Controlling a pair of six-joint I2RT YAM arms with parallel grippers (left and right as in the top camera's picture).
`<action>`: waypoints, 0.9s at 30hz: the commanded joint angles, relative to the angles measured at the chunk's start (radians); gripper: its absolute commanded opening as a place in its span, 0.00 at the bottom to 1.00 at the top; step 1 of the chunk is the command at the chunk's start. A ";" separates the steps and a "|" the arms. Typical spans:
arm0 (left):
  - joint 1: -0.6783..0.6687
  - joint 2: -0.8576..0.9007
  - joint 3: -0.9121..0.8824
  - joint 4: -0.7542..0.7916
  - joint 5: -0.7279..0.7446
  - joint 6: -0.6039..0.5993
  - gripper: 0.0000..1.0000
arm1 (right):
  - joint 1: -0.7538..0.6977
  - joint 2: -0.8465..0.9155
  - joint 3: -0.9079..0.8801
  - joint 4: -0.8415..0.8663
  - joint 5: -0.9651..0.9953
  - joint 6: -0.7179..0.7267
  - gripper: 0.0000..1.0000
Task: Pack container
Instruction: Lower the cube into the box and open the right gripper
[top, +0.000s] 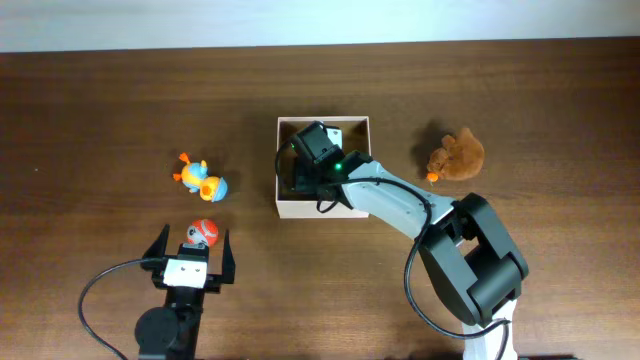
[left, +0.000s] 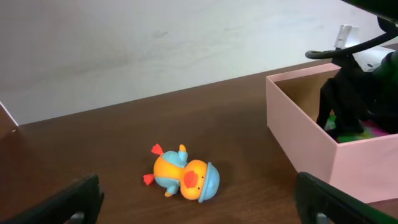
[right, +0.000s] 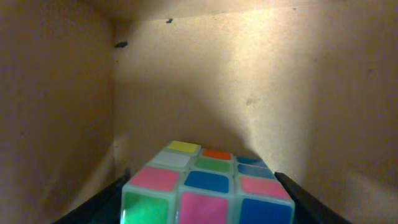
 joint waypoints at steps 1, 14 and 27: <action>0.004 -0.009 -0.005 -0.002 0.007 0.013 0.99 | -0.027 0.010 0.017 0.003 -0.002 0.002 0.61; 0.004 -0.009 -0.005 -0.002 0.007 0.013 0.99 | -0.132 0.010 0.017 0.011 0.005 -0.061 0.61; 0.004 -0.009 -0.005 -0.002 0.007 0.013 0.99 | -0.143 0.010 0.027 0.026 -0.017 -0.164 0.78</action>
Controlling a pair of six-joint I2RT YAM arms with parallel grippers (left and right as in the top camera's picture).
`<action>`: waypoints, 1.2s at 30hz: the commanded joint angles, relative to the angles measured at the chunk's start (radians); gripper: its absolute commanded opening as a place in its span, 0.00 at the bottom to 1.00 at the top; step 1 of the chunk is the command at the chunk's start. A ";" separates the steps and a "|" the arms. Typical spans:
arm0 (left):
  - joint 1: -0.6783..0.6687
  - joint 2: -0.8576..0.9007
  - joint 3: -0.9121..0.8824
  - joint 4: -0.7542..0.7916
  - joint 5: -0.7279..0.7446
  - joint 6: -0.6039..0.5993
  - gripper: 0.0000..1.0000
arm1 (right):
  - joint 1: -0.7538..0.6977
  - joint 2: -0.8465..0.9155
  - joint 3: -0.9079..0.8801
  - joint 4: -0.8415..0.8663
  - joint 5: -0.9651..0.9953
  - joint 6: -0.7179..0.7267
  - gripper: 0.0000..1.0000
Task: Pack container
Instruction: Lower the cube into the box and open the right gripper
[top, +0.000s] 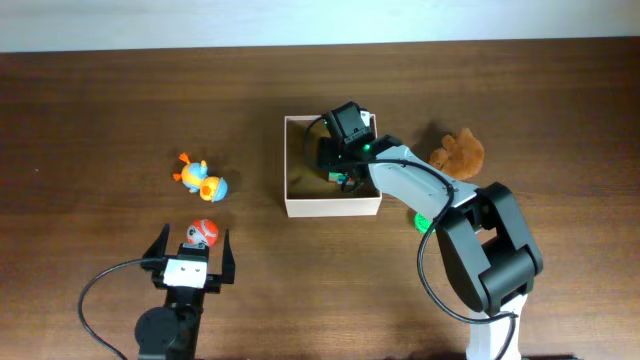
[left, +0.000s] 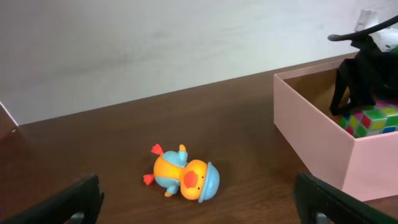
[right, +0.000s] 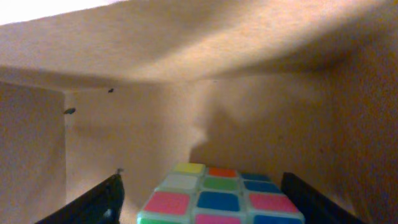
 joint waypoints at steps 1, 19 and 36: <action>0.004 -0.009 -0.005 -0.002 0.007 0.013 0.99 | -0.002 0.008 0.034 -0.007 -0.007 -0.055 0.78; 0.004 -0.009 -0.005 -0.002 0.007 0.013 0.99 | 0.000 0.008 0.298 -0.284 -0.005 -0.174 0.44; 0.004 -0.009 -0.005 -0.002 0.007 0.013 0.99 | 0.058 0.008 0.296 -0.599 -0.113 -0.172 0.09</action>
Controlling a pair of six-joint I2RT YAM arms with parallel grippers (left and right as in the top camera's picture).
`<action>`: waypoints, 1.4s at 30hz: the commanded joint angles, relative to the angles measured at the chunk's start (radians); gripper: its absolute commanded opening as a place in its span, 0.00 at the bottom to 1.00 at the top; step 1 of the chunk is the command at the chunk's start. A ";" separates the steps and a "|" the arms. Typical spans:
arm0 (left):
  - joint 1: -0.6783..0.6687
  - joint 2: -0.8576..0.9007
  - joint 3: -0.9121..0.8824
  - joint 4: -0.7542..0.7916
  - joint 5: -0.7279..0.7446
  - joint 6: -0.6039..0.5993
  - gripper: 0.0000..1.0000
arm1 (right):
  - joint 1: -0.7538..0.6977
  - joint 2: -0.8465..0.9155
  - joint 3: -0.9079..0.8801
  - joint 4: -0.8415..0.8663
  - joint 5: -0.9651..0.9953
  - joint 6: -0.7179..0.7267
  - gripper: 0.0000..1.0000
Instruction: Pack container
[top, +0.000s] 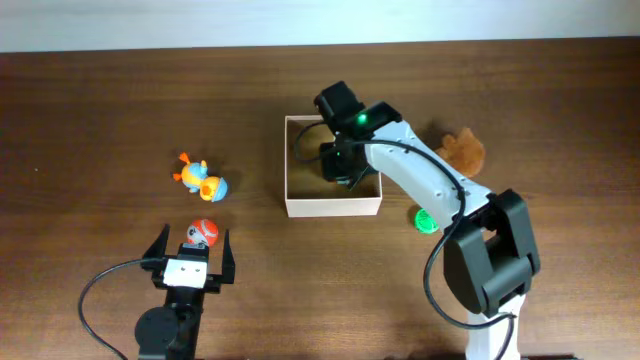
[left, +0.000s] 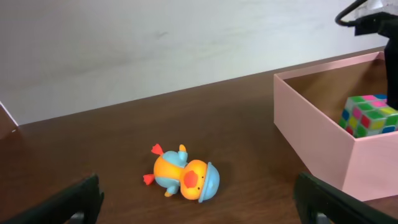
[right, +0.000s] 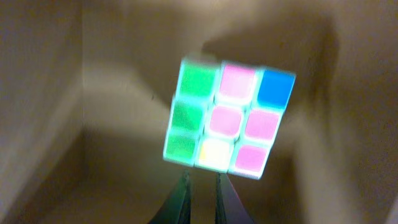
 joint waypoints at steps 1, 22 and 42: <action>0.004 -0.009 -0.005 -0.002 0.007 0.013 0.99 | 0.038 0.005 -0.003 -0.001 -0.007 -0.011 0.09; 0.004 -0.009 -0.005 -0.002 0.007 0.013 0.99 | 0.044 0.007 -0.177 0.262 0.117 -0.027 0.18; 0.004 -0.009 -0.005 -0.002 0.007 0.013 0.99 | -0.032 0.007 -0.177 0.301 0.210 -0.082 0.19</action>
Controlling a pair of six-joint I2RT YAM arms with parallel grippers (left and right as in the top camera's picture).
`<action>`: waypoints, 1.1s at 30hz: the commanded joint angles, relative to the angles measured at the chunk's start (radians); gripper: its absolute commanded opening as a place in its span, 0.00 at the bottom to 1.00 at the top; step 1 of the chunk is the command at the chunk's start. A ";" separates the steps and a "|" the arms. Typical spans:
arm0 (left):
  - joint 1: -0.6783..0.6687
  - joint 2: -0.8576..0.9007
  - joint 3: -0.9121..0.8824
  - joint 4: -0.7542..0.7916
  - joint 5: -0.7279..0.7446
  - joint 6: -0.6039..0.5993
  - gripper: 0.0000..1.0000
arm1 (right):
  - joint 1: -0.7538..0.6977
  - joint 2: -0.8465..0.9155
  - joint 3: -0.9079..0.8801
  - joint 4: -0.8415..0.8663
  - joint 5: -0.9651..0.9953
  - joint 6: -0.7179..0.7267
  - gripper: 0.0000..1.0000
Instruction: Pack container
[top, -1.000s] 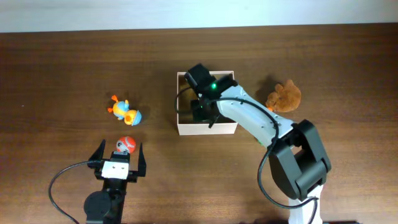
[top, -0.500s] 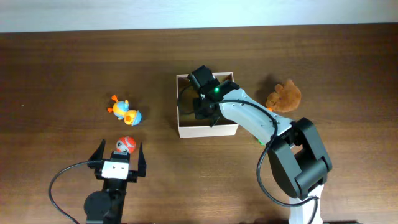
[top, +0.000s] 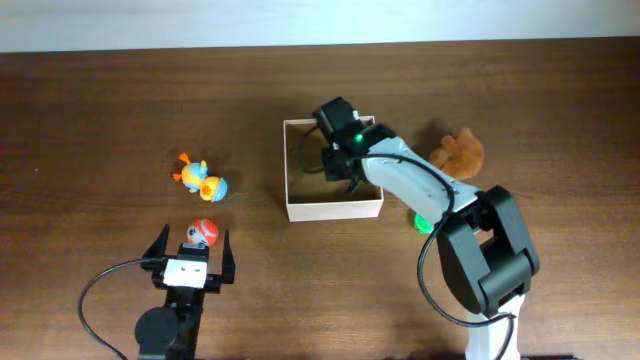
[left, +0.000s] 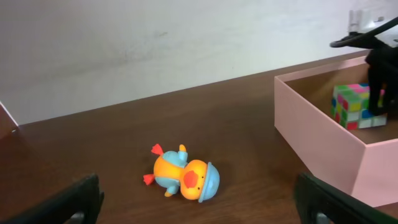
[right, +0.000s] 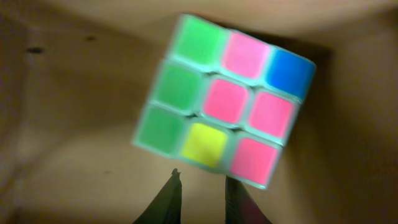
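The pink cardboard box (top: 292, 170) stands mid-table, and the colour cube (right: 227, 102) lies tilted inside it; the left wrist view shows the cube (left: 352, 106) by the far wall. My right gripper (top: 337, 152) reaches into the box, its gripper (right: 200, 198) shut, tips just short of the cube's lower edge and holding nothing. My left gripper (top: 190, 252) rests open near the front left. A red-and-white ball toy (top: 203, 233) sits between its fingertips, untouched. The orange-and-blue duck (left: 185, 176) lies on its side ahead of it.
A brown plush (top: 458, 153) lies right of the box, partly behind my right arm. A small green object (top: 422, 220) sits by the arm's elbow. The duck (top: 200, 177) is left of the box. A white wall runs along the table's far edge.
My right gripper, still shut, has come closer to the cube inside the box. The cube has shifted towards the far wall and stands more tilted. The left arm has not moved.
First my right gripper's fingers stood wide on either side of the cube, low in the box's left part. Then box and gripper were a little further right. Then the cube lay free in the box with the gripper shut above it, and now closer.
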 joint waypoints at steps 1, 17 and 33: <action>0.004 -0.009 -0.005 -0.002 0.007 0.013 0.99 | -0.025 0.007 -0.006 -0.008 0.032 -0.025 0.19; 0.004 -0.009 -0.005 -0.002 0.007 0.013 0.99 | 0.074 0.007 -0.006 -0.018 -0.038 -0.089 0.21; 0.004 -0.009 -0.005 -0.002 0.007 0.013 0.99 | 0.057 0.007 -0.006 0.235 0.016 -0.100 0.29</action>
